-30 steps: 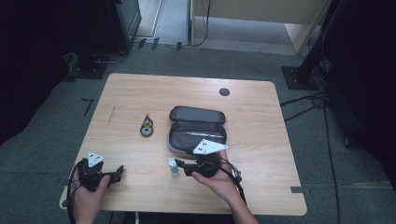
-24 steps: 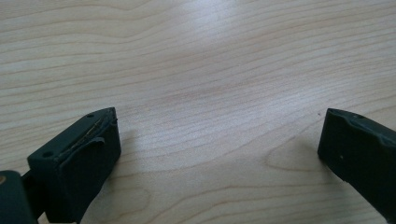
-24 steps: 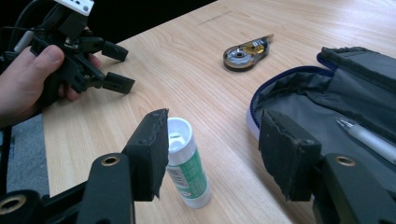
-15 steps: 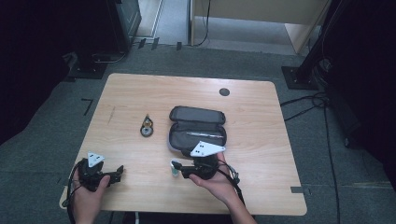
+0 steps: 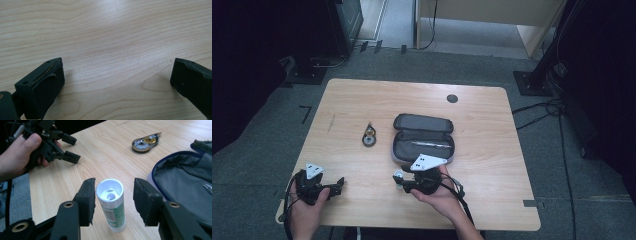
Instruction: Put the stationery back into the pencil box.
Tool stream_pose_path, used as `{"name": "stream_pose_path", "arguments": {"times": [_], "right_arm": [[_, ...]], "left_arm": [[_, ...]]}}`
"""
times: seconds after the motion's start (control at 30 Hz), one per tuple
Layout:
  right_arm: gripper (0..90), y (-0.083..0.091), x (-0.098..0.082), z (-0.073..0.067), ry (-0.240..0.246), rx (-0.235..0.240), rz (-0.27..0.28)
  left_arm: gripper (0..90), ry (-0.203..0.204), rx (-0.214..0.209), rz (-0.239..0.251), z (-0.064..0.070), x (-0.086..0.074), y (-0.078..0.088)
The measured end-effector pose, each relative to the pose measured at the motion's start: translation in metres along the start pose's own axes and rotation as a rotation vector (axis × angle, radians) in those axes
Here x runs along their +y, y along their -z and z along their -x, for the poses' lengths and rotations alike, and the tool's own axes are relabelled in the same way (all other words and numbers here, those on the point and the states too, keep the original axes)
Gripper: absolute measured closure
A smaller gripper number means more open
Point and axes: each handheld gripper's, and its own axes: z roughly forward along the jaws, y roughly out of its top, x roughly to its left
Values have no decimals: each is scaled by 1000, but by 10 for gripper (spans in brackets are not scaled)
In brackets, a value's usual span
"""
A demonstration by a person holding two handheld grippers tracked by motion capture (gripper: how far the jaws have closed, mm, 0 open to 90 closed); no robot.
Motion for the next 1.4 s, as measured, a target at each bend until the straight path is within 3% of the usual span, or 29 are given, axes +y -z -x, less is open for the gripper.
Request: {"name": "stream_pose_path", "arguments": {"times": [0.17,0.3,0.8,1.13,1.4], "right_arm": [[588,-6,-3,-4,30,-33,-32],[662,-6,-3,-4,41,-57,-25],[663,19,10,13,-15,-94,40],[663,45,30,44,-76,-190,113],[663,37,26,67,-110,-264,98]], "left_arm": [[0,0,0,0,0,0,0],[0,0,0,0,0,0,0],[0,-1,1,0,0,0,0],[0,0,0,0,0,0,0],[0,1,0,1,0,0,0]]}}
